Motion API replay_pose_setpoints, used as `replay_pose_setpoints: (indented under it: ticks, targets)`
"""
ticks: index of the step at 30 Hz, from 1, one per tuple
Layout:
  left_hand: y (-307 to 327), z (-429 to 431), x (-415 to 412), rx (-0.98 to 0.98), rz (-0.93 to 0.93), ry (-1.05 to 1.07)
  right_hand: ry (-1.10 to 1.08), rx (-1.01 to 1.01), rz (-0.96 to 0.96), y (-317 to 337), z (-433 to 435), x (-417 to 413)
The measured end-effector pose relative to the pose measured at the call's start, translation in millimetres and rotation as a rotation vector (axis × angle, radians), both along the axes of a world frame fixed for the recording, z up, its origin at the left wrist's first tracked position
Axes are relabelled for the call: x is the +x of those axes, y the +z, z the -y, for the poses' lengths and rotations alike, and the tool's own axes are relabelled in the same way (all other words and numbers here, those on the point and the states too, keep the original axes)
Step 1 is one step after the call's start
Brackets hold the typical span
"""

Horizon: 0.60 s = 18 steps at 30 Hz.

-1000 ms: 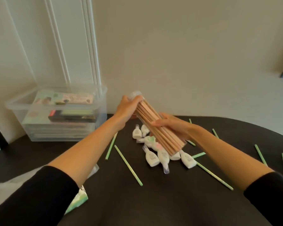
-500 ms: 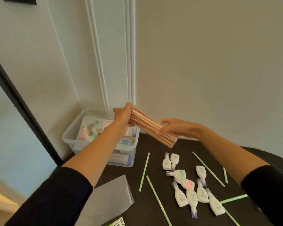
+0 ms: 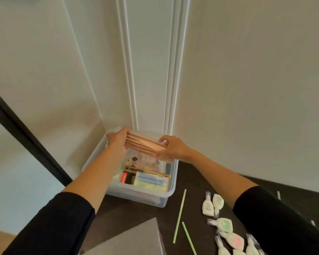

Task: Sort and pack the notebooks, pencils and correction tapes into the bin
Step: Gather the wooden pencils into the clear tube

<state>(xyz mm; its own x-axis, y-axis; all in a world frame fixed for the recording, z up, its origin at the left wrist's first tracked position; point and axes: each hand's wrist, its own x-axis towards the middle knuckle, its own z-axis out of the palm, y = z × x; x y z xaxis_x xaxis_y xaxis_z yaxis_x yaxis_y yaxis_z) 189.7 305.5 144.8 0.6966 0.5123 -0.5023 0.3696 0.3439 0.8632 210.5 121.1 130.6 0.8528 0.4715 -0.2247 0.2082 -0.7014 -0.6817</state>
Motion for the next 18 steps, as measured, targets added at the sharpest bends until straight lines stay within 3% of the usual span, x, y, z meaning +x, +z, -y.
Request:
replay_pose_setpoints:
  ticks: [5,10,13,18]
  targets:
    - [-37,-7,4,0.063,-0.123,-0.001,0.068,-0.114,-0.020,-27,-6,7]
    - [-59,-5,-7,0.400,-0.298,0.018,0.239,-0.271,-0.085,-36,-4,8]
    - [-66,-4,-16,0.478,-0.266,-0.021,0.286,-0.423,0.054,-41,-3,4]
    - [-63,-1,-25,0.469,-0.185,-0.082,0.240,-0.492,0.144,-52,2,-13]
